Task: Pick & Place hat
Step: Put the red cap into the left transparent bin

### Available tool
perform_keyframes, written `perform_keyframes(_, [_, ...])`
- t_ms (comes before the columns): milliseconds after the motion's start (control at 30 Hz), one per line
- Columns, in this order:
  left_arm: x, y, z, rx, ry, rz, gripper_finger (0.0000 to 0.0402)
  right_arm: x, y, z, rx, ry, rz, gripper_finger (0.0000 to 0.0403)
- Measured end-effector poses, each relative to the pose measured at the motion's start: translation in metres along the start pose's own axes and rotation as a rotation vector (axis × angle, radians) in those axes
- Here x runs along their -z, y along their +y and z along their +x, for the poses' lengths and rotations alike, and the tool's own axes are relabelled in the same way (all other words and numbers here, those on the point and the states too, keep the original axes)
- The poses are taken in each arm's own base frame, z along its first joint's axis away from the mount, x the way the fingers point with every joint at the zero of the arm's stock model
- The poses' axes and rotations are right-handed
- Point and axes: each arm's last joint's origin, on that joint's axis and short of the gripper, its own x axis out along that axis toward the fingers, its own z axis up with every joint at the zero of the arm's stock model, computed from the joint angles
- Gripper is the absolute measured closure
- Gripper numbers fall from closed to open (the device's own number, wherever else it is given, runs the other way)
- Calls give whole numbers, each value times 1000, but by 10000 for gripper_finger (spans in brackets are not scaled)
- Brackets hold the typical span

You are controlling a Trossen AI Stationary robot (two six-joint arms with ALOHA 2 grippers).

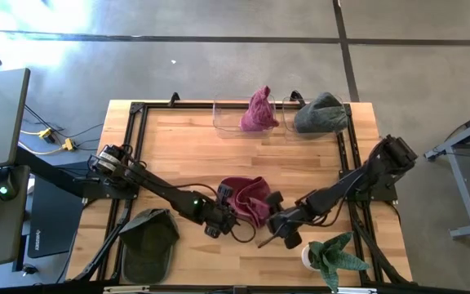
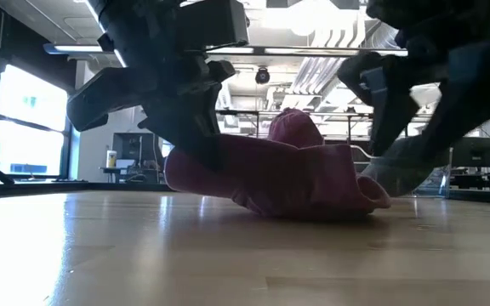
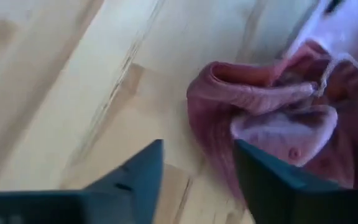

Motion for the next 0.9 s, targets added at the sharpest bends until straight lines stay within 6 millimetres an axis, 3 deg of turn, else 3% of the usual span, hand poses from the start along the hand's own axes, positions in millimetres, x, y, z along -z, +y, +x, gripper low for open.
perform_keyframes(133, [0,0,0,-1,-1,-1,399,3,9,15,129,27,-152,139])
perform_keyframes(300, [-1,0,0,-7,-8,-6,399,8,15,44,183,43,-203,132])
perform_keyframes(467, [-6,3,-3,-65,-16,-30,399,8,13,61,256,11,-105,191])
perform_keyframes(600, [-15,4,-23,-84,-39,-29,399,7,11,60,274,-3,-51,269])
perform_keyframes(767, [-16,-3,-30,-75,-4,5,399,-2,9,47,92,-67,-27,377])
perform_keyframes(833, [-18,-8,-34,-71,-16,16,399,-6,9,39,5,-93,-19,393])
perform_keyframes(900, [-17,-13,-37,-56,-10,44,399,-10,7,30,-98,-121,-12,382])
